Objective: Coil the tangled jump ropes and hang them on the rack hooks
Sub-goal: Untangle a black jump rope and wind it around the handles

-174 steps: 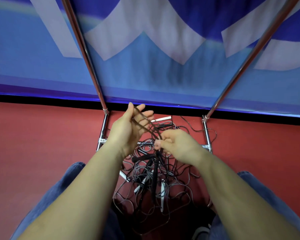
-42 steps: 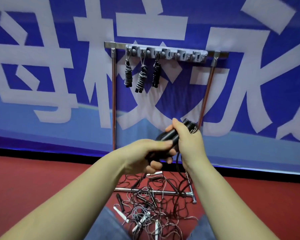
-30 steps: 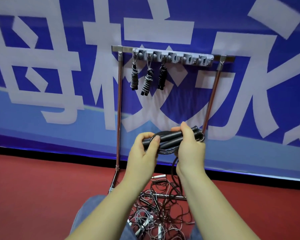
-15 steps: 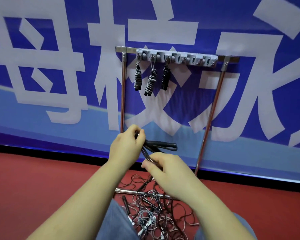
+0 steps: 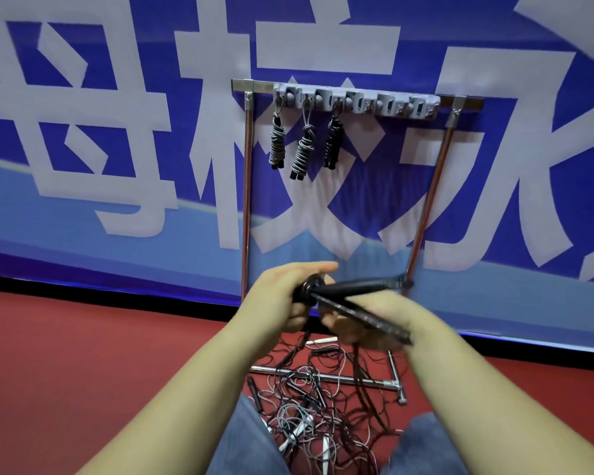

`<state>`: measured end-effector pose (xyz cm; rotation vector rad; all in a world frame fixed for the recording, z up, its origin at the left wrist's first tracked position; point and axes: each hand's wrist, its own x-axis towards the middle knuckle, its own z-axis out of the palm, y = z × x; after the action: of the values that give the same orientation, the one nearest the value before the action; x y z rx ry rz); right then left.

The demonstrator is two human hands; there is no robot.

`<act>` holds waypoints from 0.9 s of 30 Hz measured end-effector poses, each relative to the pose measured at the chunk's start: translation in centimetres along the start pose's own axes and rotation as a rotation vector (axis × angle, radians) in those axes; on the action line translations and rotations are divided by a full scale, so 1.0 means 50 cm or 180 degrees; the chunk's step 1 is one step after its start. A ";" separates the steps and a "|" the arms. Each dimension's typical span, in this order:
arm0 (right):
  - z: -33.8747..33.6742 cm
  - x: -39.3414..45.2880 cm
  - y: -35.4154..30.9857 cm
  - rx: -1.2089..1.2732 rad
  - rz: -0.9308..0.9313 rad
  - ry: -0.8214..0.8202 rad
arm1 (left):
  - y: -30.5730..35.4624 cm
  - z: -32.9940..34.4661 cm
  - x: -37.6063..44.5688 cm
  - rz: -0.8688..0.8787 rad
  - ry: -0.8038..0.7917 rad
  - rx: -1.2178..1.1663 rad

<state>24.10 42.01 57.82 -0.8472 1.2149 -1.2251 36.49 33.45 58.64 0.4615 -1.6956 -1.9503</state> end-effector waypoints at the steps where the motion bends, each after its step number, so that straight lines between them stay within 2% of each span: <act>1: 0.006 0.011 0.022 0.0684 -0.0118 -0.0384 | 0.004 0.011 0.003 -0.0106 0.0156 -0.0176; 2: 0.025 0.018 0.038 0.1200 -0.0248 -0.0515 | 0.006 0.017 0.007 -0.0180 0.0372 -0.0200; 3: 0.042 0.031 0.052 0.1563 -0.0256 -0.0280 | 0.004 0.020 0.013 -0.0177 0.0597 -0.0107; 4: 0.055 0.044 0.069 0.1643 -0.0249 0.0190 | -0.003 0.018 0.018 -0.0089 0.0811 0.0120; 6: 0.083 0.055 0.092 0.0778 -0.0364 0.1233 | -0.023 0.007 0.026 0.0281 0.1167 0.0866; 7: 0.092 0.055 0.102 0.0201 -0.0435 0.1551 | -0.029 0.002 0.026 0.0485 0.1293 0.1154; 9: 0.104 0.045 0.116 -0.0652 -0.0608 0.1638 | -0.038 -0.012 0.026 0.0728 0.1478 0.1376; 12: 0.115 0.006 0.104 -0.1805 -0.0873 0.1517 | -0.040 -0.042 0.034 0.0726 0.1797 0.1817; 14: 0.112 -0.020 0.077 -0.2782 -0.1016 0.1692 | -0.040 -0.056 0.038 0.0499 0.1668 0.2216; 16: 0.099 -0.039 0.050 -0.3667 -0.1150 0.2068 | -0.038 -0.059 0.037 0.0215 0.1179 0.2517; 18: 0.080 -0.050 0.025 -0.3878 -0.1343 0.2351 | -0.026 -0.059 0.030 0.0064 0.0577 0.2677; 19: 0.073 -0.053 0.016 -0.3724 -0.1385 0.2381 | -0.016 -0.060 0.025 0.0051 0.0316 0.2690; 21: 0.050 -0.053 0.006 -0.3338 -0.1086 0.2135 | 0.005 -0.060 0.011 0.0064 -0.0107 0.2577; 24: 0.030 -0.062 0.003 -0.2744 -0.0245 0.1059 | 0.016 -0.056 -0.007 0.0044 -0.0459 0.2044; 25: 0.027 -0.064 0.006 -0.2437 -0.0123 0.0702 | 0.017 -0.051 -0.011 0.0045 -0.0539 0.1867; 27: 0.027 -0.061 0.010 -0.1833 -0.0085 0.0409 | 0.014 -0.038 -0.015 0.0022 -0.0680 0.1393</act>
<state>25.79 44.90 58.28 -1.2158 1.7044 -0.9672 38.28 32.26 58.95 0.4092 -2.2707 -1.6656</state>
